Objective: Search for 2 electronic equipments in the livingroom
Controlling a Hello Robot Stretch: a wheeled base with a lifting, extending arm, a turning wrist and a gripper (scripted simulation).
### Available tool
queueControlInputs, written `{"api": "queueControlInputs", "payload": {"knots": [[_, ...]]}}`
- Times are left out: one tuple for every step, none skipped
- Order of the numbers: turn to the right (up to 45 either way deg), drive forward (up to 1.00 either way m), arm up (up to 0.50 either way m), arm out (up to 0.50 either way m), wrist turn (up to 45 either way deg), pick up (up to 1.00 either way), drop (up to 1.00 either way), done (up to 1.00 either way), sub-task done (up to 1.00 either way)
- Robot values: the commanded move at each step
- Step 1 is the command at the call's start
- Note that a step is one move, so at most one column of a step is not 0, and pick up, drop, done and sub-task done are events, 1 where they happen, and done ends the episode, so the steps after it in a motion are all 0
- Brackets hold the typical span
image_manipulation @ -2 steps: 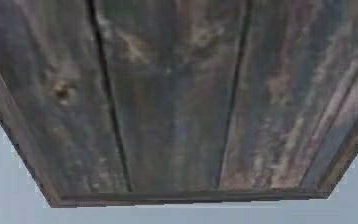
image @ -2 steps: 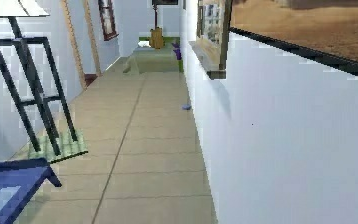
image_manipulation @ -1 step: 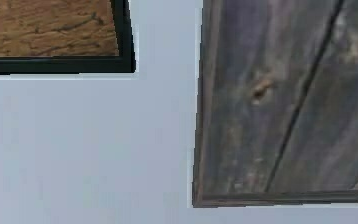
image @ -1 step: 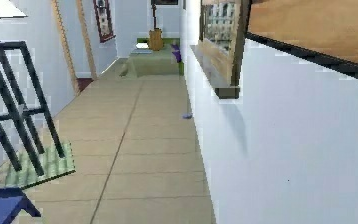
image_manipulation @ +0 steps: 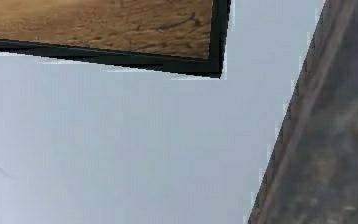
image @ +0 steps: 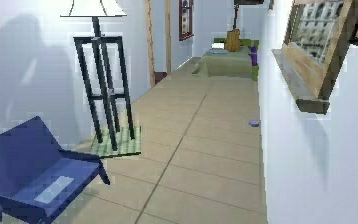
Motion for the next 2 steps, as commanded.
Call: {"api": "queueControlInputs", "payload": {"knots": [[-3.0, 0.0, 0.0, 0.0, 0.0, 0.0, 0.0, 0.0, 0.0], [6.0, 0.0, 0.0, 0.0, 0.0, 0.0, 0.0, 0.0, 0.0]]}}
